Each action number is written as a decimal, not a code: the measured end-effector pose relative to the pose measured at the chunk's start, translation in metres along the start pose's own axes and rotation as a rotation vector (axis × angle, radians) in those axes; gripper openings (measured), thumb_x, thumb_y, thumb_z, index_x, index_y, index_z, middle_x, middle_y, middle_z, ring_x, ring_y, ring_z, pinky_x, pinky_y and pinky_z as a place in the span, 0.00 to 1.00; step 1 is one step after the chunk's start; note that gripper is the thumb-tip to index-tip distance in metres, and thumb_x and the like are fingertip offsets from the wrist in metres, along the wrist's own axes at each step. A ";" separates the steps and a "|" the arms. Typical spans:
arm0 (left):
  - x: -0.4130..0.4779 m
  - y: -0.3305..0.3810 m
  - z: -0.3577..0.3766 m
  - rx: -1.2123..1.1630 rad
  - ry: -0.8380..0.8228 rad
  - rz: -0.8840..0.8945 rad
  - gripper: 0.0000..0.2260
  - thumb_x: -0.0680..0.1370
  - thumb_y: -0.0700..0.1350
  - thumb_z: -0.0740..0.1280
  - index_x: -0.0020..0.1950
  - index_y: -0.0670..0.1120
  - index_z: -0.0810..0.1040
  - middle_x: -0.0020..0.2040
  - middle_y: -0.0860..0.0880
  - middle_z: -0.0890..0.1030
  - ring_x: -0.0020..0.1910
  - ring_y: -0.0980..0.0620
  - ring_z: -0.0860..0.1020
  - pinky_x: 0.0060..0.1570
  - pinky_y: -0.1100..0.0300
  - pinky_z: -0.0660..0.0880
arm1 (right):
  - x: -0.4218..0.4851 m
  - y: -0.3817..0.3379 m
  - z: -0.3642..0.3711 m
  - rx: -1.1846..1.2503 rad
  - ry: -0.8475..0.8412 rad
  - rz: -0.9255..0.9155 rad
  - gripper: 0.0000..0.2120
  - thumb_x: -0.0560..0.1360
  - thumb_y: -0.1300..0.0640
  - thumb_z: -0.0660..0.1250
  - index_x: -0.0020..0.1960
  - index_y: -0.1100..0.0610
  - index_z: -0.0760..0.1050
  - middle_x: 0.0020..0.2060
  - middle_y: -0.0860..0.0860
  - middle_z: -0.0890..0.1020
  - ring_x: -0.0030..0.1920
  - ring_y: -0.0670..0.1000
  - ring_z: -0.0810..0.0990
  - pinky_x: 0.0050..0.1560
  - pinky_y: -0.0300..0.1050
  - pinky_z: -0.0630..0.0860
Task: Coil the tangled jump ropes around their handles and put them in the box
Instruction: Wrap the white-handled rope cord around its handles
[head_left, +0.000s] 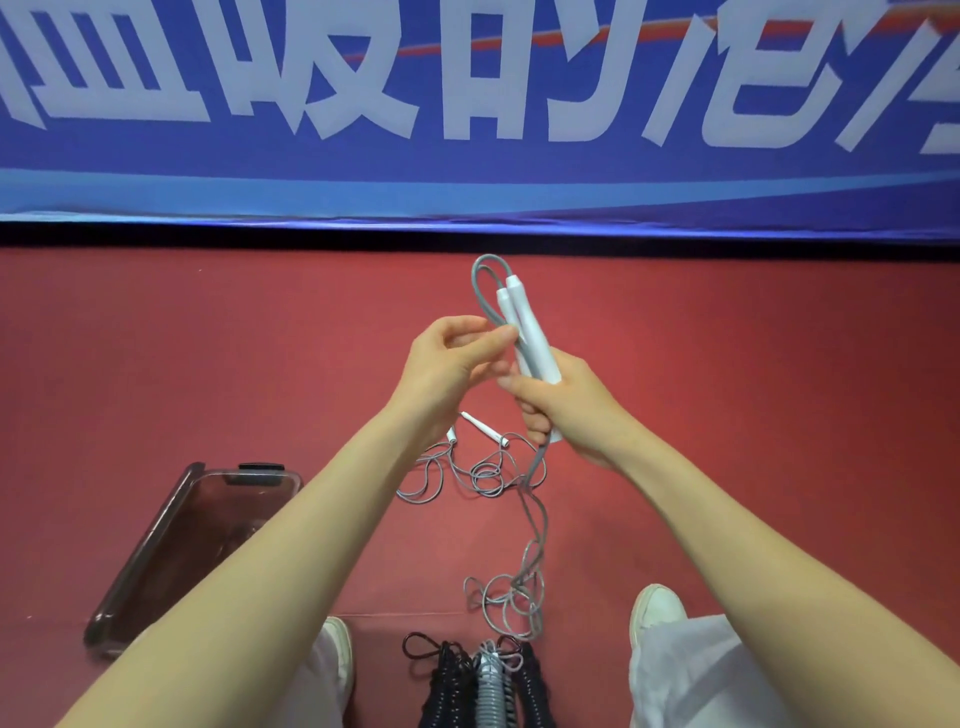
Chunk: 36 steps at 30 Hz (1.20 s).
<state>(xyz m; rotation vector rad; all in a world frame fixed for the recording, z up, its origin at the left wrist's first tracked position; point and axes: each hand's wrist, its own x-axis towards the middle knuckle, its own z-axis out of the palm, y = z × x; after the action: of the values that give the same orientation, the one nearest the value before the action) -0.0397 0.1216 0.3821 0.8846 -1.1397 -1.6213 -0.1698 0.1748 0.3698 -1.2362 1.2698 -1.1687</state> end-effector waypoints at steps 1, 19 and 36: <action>0.001 0.002 -0.002 0.022 -0.033 -0.015 0.13 0.75 0.37 0.71 0.58 0.35 0.75 0.39 0.48 0.79 0.28 0.57 0.76 0.34 0.67 0.75 | -0.001 -0.002 0.001 0.036 -0.058 0.021 0.05 0.77 0.64 0.65 0.47 0.58 0.70 0.24 0.48 0.67 0.22 0.46 0.63 0.23 0.39 0.66; 0.000 0.019 -0.005 0.056 -0.146 -0.059 0.07 0.80 0.38 0.64 0.55 0.38 0.78 0.47 0.46 0.84 0.24 0.59 0.70 0.28 0.66 0.70 | -0.004 0.001 0.016 0.361 -0.181 0.111 0.19 0.81 0.50 0.56 0.60 0.64 0.70 0.36 0.54 0.80 0.30 0.49 0.75 0.35 0.43 0.76; 0.003 0.023 -0.015 0.091 -0.183 -0.075 0.05 0.80 0.39 0.64 0.53 0.42 0.79 0.41 0.52 0.83 0.28 0.59 0.73 0.29 0.68 0.70 | -0.001 0.004 0.013 0.393 -0.285 0.128 0.11 0.78 0.58 0.62 0.59 0.62 0.71 0.42 0.55 0.80 0.43 0.51 0.78 0.47 0.43 0.78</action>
<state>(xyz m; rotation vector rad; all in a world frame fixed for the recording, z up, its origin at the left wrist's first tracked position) -0.0204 0.1114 0.3996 0.8588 -1.3295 -1.7519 -0.1570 0.1754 0.3655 -0.9723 0.8456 -1.0450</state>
